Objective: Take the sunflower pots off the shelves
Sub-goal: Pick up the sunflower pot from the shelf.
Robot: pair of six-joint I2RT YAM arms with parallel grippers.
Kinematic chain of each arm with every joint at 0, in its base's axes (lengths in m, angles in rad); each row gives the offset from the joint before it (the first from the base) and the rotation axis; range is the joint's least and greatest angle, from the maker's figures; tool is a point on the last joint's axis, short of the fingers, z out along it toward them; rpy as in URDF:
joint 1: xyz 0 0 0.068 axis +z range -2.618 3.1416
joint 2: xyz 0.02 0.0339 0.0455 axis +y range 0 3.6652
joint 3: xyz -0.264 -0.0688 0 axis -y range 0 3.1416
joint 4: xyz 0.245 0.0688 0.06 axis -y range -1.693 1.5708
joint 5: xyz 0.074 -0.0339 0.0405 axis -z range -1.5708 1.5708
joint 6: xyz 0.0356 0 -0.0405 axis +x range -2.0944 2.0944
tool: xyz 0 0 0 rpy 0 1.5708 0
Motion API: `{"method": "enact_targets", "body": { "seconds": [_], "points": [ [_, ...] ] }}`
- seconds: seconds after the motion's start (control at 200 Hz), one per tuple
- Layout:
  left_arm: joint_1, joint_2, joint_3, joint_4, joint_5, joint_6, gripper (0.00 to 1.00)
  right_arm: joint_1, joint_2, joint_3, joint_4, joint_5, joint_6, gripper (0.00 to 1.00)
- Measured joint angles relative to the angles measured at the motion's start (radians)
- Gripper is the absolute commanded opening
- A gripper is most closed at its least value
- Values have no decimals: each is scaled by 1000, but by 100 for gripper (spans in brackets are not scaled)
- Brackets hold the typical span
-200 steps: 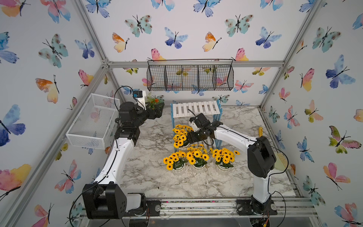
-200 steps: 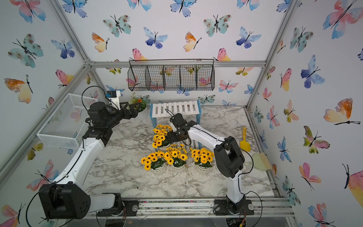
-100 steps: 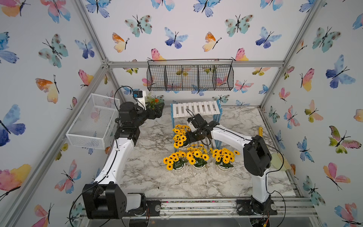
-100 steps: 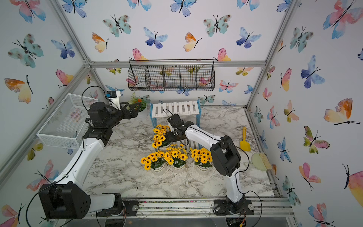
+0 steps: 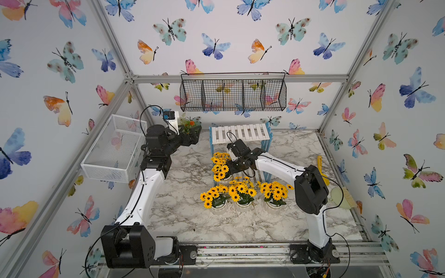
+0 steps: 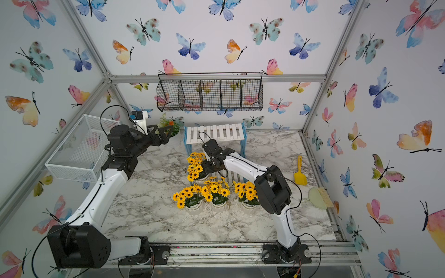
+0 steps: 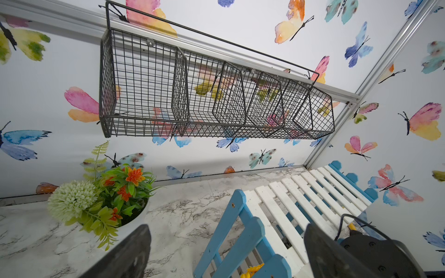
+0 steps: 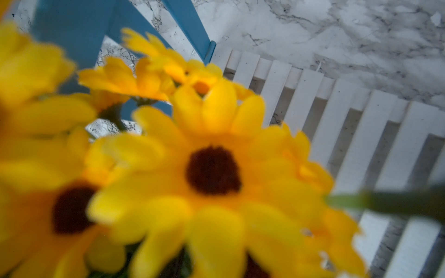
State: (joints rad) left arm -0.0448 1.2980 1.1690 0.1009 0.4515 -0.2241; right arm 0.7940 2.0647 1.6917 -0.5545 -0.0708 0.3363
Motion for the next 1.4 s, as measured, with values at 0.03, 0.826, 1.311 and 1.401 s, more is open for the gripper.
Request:
{"method": "enact_targets", "body": {
  "seconds": [0.03, 0.826, 1.311, 1.401],
  "points": [
    [0, 0, 0, 0, 0, 0, 98, 0, 1, 0, 0, 0, 0, 55],
    [0, 0, 0, 0, 0, 0, 98, 9, 23, 9, 8, 44, -14, 11],
    [0, -1, 0, 0, 0, 0, 98, 6, 14, 10, -1, 74, -24, 2],
    [0, -1, 0, 0, 0, -1, 98, 6, 8, 9, -17, 83, -29, 2]
  ]
}}
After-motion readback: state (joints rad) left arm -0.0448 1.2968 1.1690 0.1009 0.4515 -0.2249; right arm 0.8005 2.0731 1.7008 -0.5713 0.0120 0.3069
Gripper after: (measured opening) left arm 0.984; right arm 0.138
